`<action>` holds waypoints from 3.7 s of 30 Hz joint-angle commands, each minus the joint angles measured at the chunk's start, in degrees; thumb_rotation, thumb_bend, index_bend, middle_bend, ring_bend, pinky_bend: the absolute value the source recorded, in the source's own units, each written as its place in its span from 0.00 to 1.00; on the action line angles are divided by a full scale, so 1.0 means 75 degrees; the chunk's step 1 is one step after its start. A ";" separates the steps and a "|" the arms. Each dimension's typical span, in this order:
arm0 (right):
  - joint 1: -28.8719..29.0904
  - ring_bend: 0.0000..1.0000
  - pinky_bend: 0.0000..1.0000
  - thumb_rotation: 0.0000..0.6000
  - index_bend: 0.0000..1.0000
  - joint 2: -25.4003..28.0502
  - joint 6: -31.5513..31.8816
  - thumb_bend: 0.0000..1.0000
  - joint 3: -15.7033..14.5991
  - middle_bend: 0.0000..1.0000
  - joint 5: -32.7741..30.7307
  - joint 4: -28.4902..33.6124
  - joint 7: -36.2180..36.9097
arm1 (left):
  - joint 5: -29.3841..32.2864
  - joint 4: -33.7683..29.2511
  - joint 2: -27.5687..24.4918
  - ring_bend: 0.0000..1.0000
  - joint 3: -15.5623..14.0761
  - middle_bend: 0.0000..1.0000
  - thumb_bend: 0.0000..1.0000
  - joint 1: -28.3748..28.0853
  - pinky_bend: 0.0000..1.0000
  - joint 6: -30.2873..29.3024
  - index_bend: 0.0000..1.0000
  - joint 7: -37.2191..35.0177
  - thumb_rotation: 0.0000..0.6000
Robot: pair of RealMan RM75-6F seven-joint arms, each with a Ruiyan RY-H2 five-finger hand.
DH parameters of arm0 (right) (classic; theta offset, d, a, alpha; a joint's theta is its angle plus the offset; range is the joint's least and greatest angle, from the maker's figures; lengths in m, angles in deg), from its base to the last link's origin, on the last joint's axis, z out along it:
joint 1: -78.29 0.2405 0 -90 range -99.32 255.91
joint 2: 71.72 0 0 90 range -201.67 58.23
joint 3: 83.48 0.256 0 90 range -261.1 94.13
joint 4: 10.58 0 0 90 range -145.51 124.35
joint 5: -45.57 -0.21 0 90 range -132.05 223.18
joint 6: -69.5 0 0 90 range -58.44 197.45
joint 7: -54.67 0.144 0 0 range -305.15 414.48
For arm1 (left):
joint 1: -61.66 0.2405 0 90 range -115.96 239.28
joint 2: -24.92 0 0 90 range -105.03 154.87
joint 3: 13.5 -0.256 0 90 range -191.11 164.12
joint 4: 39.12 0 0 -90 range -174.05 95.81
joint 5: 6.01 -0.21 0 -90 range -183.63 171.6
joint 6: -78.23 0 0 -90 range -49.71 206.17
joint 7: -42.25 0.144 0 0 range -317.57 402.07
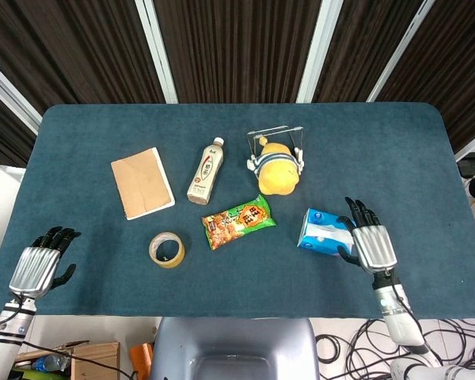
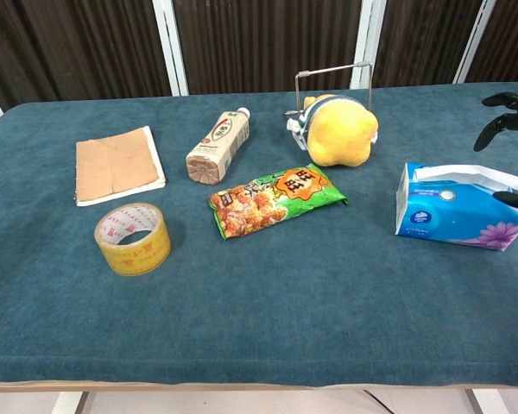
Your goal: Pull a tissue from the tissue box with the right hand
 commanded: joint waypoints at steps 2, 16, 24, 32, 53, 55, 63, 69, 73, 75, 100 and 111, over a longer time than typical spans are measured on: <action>0.0000 0.03 0.18 1.00 0.37 -0.0107 -0.0097 0.19 0.0054 0.02 -0.0049 -0.0147 0.0019 | -0.0048 0.0015 0.0014 0.15 -0.0008 0.22 0.35 0.0005 0.33 -0.0014 0.25 -0.0008 1.00; 0.0039 0.03 0.18 1.00 0.41 -0.0507 -0.0153 0.38 0.0159 0.03 0.0042 -0.0725 -0.0206 | 0.0029 0.0083 0.0049 0.16 0.0043 0.23 0.35 -0.0013 0.33 0.0134 0.25 -0.0032 1.00; 0.0095 0.03 0.18 1.00 0.49 -0.0835 -0.0021 0.57 0.0295 0.03 0.0154 -0.1281 -0.0169 | 0.0106 0.0065 0.0062 0.16 0.0059 0.23 0.35 -0.0031 0.34 0.0253 0.25 0.0033 1.00; 0.0073 0.03 0.18 1.00 0.79 -0.1202 0.0543 0.67 0.0387 0.14 0.0550 -0.1954 0.0258 | 0.0101 0.0053 0.0060 0.16 0.0057 0.23 0.35 -0.0031 0.34 0.0281 0.25 0.0027 1.00; -0.0647 0.03 0.18 1.00 0.81 0.0157 0.2712 0.69 0.1155 0.15 0.1023 -0.0442 0.0833 | 0.0078 0.0022 0.0057 0.16 0.0035 0.23 0.35 -0.0040 0.34 0.0348 0.25 0.0062 1.00; -0.0837 0.03 0.18 1.00 0.81 0.0422 0.2897 0.69 0.1178 0.15 0.0988 -0.0215 0.0747 | 0.0075 0.0016 0.0060 0.16 0.0032 0.23 0.35 -0.0039 0.34 0.0351 0.25 0.0071 1.00; -0.1550 0.03 0.18 1.00 0.81 0.1357 0.2485 0.69 0.0859 0.15 0.0292 0.0179 0.0541 | -0.0045 -0.0036 0.0087 0.16 -0.0011 0.23 0.35 -0.0009 0.34 0.0234 0.25 0.0237 1.00; -0.1849 0.03 0.18 1.00 0.78 0.1146 0.2399 0.69 0.1055 0.15 -0.0488 -0.0221 0.0492 | -0.0207 -0.0078 0.0092 0.16 -0.0086 0.23 0.35 0.0014 0.34 0.0149 0.25 0.0273 1.00; -0.1848 0.03 0.18 1.00 0.56 0.1067 0.1964 0.65 0.1158 0.14 -0.0767 -0.0492 0.1096 | -0.0214 -0.0058 0.0134 0.16 -0.0101 0.23 0.35 0.0005 0.34 0.0184 0.25 0.0386 1.00; -0.1831 0.03 0.17 1.00 0.47 0.1085 0.1691 0.60 0.1166 0.12 -0.0897 -0.0578 0.1230 | -0.0238 -0.0052 0.0144 0.16 -0.0120 0.23 0.35 -0.0005 0.34 0.0208 0.25 0.0391 1.00; -0.2373 0.00 0.14 1.00 0.05 0.1778 0.2626 0.18 0.0505 0.00 0.0825 0.1124 0.1721 | -0.0373 -0.0115 0.0116 0.16 -0.0107 0.23 0.35 0.0245 0.34 -0.0352 0.25 0.0652 1.00; -0.2521 0.00 0.16 1.00 0.13 0.1967 0.2105 0.18 0.0141 0.00 0.0685 0.1404 0.1300 | -0.0575 -0.0137 0.0111 0.16 -0.0164 0.23 0.35 0.0337 0.34 -0.0554 0.25 0.0723 1.00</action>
